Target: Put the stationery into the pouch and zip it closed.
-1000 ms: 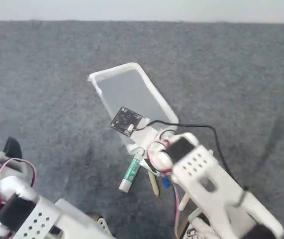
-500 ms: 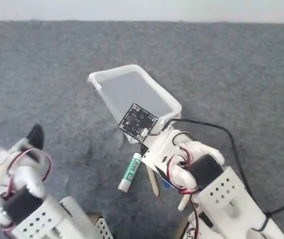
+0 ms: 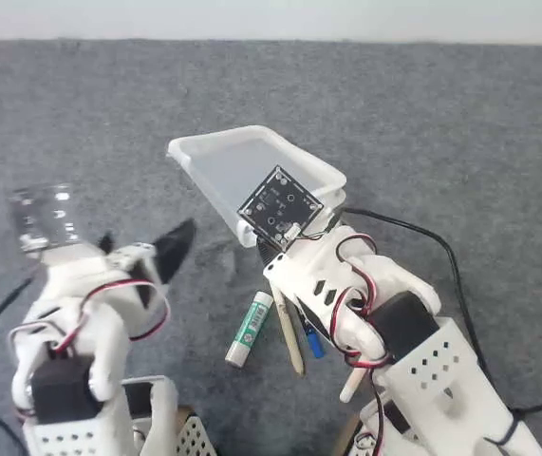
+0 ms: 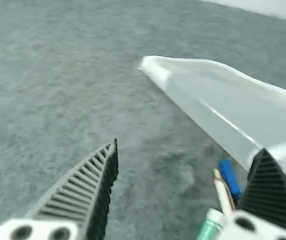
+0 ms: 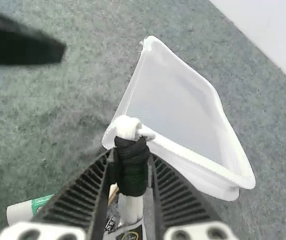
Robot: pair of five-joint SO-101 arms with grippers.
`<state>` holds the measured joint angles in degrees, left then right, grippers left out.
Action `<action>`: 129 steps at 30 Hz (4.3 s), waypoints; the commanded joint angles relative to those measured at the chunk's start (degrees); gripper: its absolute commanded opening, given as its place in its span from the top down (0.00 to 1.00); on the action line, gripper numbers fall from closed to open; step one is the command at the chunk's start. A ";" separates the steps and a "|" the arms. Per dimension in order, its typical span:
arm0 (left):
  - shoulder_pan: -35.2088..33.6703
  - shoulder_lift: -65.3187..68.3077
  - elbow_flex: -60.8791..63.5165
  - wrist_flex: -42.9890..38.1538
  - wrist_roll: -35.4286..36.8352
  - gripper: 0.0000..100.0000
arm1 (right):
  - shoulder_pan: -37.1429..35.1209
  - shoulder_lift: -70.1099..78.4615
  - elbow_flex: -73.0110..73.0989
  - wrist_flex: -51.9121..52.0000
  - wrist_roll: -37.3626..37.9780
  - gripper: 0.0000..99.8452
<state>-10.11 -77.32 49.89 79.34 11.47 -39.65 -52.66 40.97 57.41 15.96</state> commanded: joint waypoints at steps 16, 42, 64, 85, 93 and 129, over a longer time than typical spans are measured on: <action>12.13 0.18 9.01 -8.97 -2.20 0.60 | 0.92 -2.59 -4.04 -1.27 -2.37 0.99; 11.60 -0.26 21.14 -24.62 -2.37 0.70 | -2.33 -2.59 -2.81 -0.92 -2.46 0.99; 5.01 -0.26 19.74 -24.53 -6.42 0.99 | -0.84 -2.59 0.09 -0.66 -2.55 0.99; 3.52 -0.26 18.15 -21.63 -6.24 0.99 | -11.74 9.54 7.56 -10.07 -12.22 0.78; 3.52 -0.26 17.89 -20.40 -4.57 0.99 | -12.62 22.29 7.56 -18.24 -13.10 0.78; 3.43 -0.26 17.36 -20.40 -4.57 0.99 | -8.66 31.87 6.95 -24.48 -9.41 0.99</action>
<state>-6.24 -76.79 71.25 58.86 5.93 -49.85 -15.21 49.05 30.42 5.23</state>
